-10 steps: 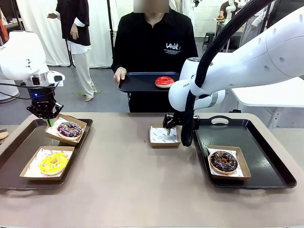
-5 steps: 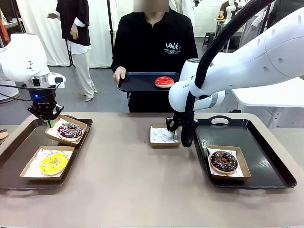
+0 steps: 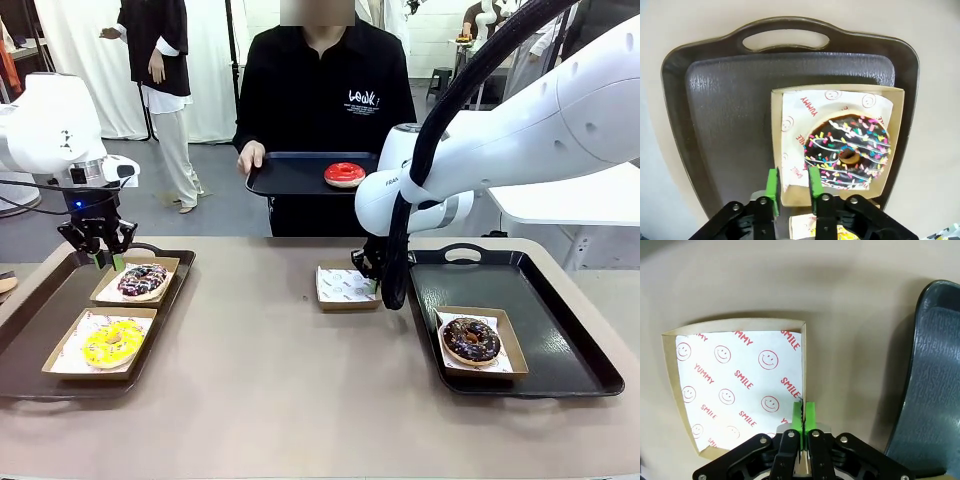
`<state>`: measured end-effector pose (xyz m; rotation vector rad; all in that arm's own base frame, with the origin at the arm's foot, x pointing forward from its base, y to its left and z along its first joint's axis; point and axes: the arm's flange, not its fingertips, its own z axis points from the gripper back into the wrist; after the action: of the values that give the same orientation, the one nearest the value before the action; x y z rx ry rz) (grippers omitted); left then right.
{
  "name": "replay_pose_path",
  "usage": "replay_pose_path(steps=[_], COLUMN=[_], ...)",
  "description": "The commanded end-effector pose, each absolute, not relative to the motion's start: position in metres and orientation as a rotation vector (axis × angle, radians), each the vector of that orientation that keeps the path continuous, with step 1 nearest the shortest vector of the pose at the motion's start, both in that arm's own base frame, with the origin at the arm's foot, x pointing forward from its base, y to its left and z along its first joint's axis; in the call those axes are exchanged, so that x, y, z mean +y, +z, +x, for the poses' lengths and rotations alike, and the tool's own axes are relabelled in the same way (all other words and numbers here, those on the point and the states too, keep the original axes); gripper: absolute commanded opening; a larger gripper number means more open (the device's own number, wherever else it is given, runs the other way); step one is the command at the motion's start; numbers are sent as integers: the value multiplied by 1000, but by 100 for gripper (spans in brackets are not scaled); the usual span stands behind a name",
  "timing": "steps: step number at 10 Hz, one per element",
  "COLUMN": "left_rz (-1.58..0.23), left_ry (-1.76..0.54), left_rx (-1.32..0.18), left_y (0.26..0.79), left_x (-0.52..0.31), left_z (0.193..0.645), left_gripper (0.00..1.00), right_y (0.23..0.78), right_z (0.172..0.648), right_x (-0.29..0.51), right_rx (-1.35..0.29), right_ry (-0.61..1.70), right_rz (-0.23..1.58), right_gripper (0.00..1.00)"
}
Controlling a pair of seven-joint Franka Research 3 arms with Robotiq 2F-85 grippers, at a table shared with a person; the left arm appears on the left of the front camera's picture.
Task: Individually package the donuts and arrange them on the tray.
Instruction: Place the picked Paper togo box on the Handle tray while simultaneously picking up another Paper togo box from the table with the other hand.
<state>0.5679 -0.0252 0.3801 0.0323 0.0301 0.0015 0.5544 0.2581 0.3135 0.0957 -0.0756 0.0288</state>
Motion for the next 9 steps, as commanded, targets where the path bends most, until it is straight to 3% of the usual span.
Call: replay_pose_path(steps=[1,2,3,4,6,9], left_rz=[-3,-7,-9,-12,-60,-420], left_ry=[-15,-14,-15,-15,-22,-113], left_rx=[25,24,22,22,23,-15], left_y=[381,382,383,383,385,415], left_x=[-23,-24,-24,-24,-22,-2], left_z=[571,571,570,570,566,530], left_gripper=[100,100,88,97,100,96], right_y=[310,311,312,312,315,353], right_z=[557,557,557,558,556,538], right_x=[257,257,257,256,257,263], right_rx=[-90,-91,-93,-93,-86,-55], right_ry=[14,10,6,3,-6,-35], right_rz=[86,84,85,86,94,89], right_gripper=[0,0,0,0,0,0])
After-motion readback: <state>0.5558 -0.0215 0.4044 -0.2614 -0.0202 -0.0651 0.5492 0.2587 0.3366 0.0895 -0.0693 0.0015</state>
